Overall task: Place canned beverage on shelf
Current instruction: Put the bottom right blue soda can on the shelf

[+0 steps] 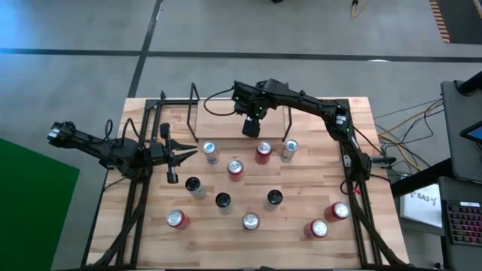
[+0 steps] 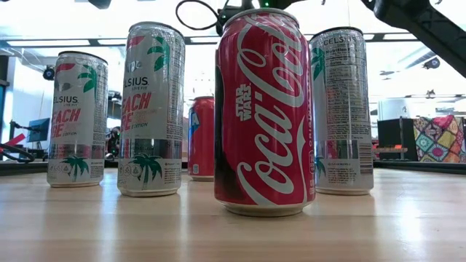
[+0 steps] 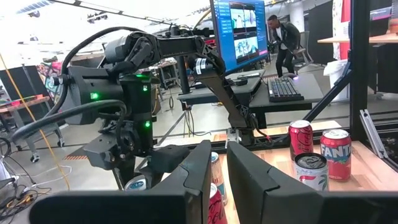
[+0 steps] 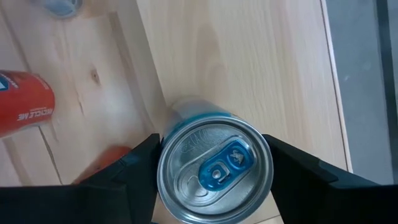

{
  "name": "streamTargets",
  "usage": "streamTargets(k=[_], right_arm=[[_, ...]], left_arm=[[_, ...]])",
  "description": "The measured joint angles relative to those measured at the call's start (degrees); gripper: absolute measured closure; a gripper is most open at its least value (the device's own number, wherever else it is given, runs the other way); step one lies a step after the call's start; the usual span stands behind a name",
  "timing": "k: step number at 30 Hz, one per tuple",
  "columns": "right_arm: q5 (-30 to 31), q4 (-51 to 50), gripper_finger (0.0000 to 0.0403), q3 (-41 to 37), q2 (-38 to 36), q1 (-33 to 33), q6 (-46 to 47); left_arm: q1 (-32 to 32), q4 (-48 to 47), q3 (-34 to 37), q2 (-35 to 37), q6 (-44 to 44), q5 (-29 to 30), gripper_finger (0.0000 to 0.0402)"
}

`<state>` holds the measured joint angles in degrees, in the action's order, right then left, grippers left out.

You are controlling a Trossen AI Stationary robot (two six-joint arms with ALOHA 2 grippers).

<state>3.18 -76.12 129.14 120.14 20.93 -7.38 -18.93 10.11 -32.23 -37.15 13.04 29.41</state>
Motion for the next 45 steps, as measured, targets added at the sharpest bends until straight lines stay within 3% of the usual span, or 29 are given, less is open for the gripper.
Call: streamTargets(k=[6, 23, 33, 45], right_arm=[[0.3, 2.8, 0.0133, 0.0, 0.0, 0.1, -0.6], [1.5, 3.6, 0.0131, 1.2, -0.1, 0.1, -0.5], [1.5, 2.9, 0.0131, 5.8, -0.8, 0.1, 1.5], [1.3, 2.6, 0.0164, 5.8, -6.5, -2.8, 6.6]], left_arm=[[0.0, -0.1, 0.0, 0.0, 0.0, 0.0, 0.0364], [0.0, -0.4, 0.0, 0.0, 0.0, 0.0, 0.0364], [0.0, -0.4, 0.0, 0.0, 0.0, 0.0, 0.0364], [0.0, -0.4, 0.0, 0.1, 0.0, 0.0, 0.0364]])
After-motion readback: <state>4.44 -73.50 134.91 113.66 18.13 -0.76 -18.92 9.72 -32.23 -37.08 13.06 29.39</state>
